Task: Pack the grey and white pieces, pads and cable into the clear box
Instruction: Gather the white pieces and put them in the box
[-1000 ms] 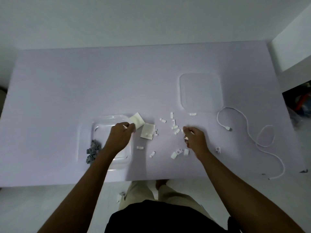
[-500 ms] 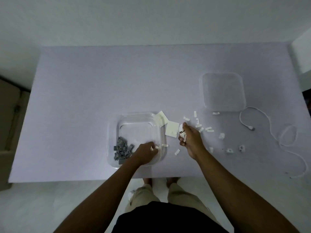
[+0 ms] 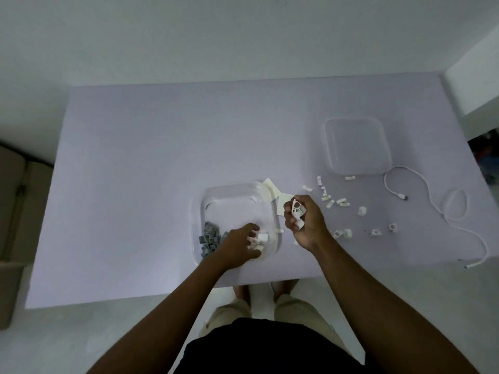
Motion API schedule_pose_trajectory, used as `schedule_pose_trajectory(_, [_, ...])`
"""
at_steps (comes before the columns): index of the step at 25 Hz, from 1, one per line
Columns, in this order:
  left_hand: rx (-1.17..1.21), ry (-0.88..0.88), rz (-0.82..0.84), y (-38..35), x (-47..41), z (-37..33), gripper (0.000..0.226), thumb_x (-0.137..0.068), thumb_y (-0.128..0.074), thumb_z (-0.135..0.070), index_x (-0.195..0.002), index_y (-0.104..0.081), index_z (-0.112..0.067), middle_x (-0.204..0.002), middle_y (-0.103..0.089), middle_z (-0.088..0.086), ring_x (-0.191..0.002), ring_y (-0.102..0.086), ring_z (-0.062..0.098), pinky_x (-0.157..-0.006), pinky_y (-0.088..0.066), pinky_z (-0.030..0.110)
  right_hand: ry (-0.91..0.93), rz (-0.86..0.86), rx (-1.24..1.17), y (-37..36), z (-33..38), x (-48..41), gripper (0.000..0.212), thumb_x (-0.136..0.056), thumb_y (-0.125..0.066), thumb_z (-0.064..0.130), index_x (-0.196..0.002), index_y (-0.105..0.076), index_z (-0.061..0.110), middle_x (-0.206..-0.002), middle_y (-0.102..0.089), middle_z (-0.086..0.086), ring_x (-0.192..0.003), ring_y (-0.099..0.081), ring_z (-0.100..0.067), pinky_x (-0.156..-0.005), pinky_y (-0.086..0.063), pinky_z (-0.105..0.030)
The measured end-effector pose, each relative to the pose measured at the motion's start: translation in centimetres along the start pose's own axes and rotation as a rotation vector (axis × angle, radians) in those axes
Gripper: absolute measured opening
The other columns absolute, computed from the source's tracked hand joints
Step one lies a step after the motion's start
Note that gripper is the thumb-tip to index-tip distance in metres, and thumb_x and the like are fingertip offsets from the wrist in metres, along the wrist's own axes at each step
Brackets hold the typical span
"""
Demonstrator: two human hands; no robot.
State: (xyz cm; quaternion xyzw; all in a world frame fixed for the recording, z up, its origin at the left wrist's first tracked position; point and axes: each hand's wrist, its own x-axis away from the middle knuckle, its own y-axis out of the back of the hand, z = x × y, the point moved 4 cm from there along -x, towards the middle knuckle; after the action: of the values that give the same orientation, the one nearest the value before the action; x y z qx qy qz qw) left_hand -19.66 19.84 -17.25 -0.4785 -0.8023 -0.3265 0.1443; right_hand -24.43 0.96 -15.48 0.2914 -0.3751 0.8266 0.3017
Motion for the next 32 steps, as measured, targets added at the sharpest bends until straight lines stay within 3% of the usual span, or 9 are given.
schedule_pose_trajectory(2, [-0.029, -0.014, -0.138, 2.0, 1.2, -0.1, 0.037, -0.085, -0.072, -0.020, -0.119, -0.060, -0.016, -0.111, -0.067, 0.001, -0.094, -0.064, 0.013, -0.086, -0.056, 0.027, -0.051, 0.054, 0.052, -2.0, -0.6, 0.4, 0.018, -0.091, -0.054, 0.018, -0.074, -0.054, 0.014, -0.061, -0.054, -0.004, -0.038, -0.035, -0.011, -0.035, -0.023, -0.019])
schedule_pose_trajectory(4, [-0.111, -0.033, -0.444, 4.7, 2.6, 0.1, 0.025, -0.087, -0.066, -0.017, -0.112, -0.063, -0.015, -0.108, -0.066, 0.002, -0.096, -0.062, 0.017, -0.087, -0.053, 0.030, -0.065, 0.095, 0.170, -3.6, -1.4, 0.6, 0.017, -0.086, -0.060, 0.018, -0.072, -0.051, 0.017, -0.059, -0.051, -0.004, -0.041, -0.035, -0.011, -0.038, -0.021, -0.019])
schedule_pose_trajectory(6, [-0.232, -0.067, -0.740, 7.1, 3.9, 0.9, 0.032, -0.086, -0.065, -0.018, -0.117, -0.060, -0.012, -0.115, -0.061, 0.008, -0.105, -0.055, 0.024, -0.088, -0.046, 0.035, -0.015, 0.131, 0.488, -4.9, -2.2, 0.5, 0.019, -0.082, -0.066, 0.019, -0.071, -0.052, 0.019, -0.062, -0.050, -0.005, -0.046, -0.040, -0.013, -0.043, -0.023, -0.019])
schedule_pose_trajectory(8, [-0.281, -0.013, -0.886, 8.3, 4.5, 2.8, 0.044, -0.087, -0.065, -0.022, -0.128, -0.052, -0.010, -0.125, -0.054, 0.013, -0.114, -0.048, 0.028, -0.091, -0.043, 0.040, 0.080, 0.158, 0.949, -6.1, -3.5, 0.1, 0.018, -0.083, -0.071, 0.022, -0.072, -0.057, 0.019, -0.065, -0.053, -0.002, -0.052, -0.047, -0.012, -0.046, -0.034, -0.022])
schedule_pose_trajectory(12, [0.084, 0.223, -0.770, 7.2, 3.8, 6.9, 0.058, -0.100, -0.047, -0.034, -0.149, -0.028, -0.008, -0.146, -0.038, 0.019, -0.132, -0.042, 0.034, -0.104, -0.042, 0.048, 0.211, 0.217, 1.595, -6.9, -6.5, -0.6, 0.018, -0.086, -0.066, 0.027, -0.083, -0.060, 0.011, -0.083, -0.066, -0.006, -0.077, -0.062, -0.025, -0.071, -0.051, -0.037])
schedule_pose_trajectory(18, [0.110, 0.244, -0.757, 6.6, 2.9, 8.0, 0.044, -0.106, -0.027, -0.031, -0.138, -0.043, -0.005, -0.132, -0.054, 0.019, -0.121, -0.053, 0.034, -0.099, -0.043, 0.044, 0.252, 0.336, 2.016, -5.6, -9.9, -0.4, 0.020, -0.093, -0.058, 0.023, -0.100, -0.061, 0.004, -0.101, -0.064, -0.016, -0.095, -0.061, -0.034, -0.075, -0.050, -0.039])
schedule_pose_trajectory(25, [0.034, 0.273, -0.856, 6.9, 3.0, 7.5, 0.040, -0.103, -0.039, -0.021, -0.140, -0.037, -0.006, -0.130, -0.053, 0.021, -0.119, -0.051, 0.039, -0.096, -0.047, 0.053, 0.361, 0.297, 1.908, -4.7, -9.5, 0.7, 0.026, -0.090, -0.064, 0.023, -0.115, -0.064, 0.013, -0.118, -0.059, -0.009, -0.118, -0.048, -0.026, -0.090, -0.048, -0.040])
schedule_pose_trajectory(29, [-0.102, 0.197, -1.001, 8.0, 2.8, 3.3, 0.046, -0.093, -0.051, -0.011, -0.138, -0.041, -0.006, -0.128, -0.053, 0.019, -0.120, -0.048, 0.036, -0.093, -0.045, 0.051, 0.485, 0.200, 1.630, -4.7, -6.8, 2.6, 0.020, -0.095, -0.058, 0.020, -0.113, -0.065, 0.016, -0.117, -0.062, -0.005, -0.109, -0.056, -0.020, -0.091, -0.049, -0.033])
schedule_pose_trajectory(32, [-0.117, -0.010, -1.013, 7.6, 1.8, -1.9, 0.039, -0.092, -0.055, -0.012, -0.130, -0.049, -0.009, -0.127, -0.054, 0.013, -0.120, -0.048, 0.027, -0.099, -0.042, 0.041, 0.560, 0.076, 1.460, -2.9, -3.3, 3.5, 0.013, -0.096, -0.059, 0.017, -0.107, -0.066, 0.017, -0.112, -0.065, -0.001, -0.100, -0.061, -0.013, -0.085, -0.049, -0.022])
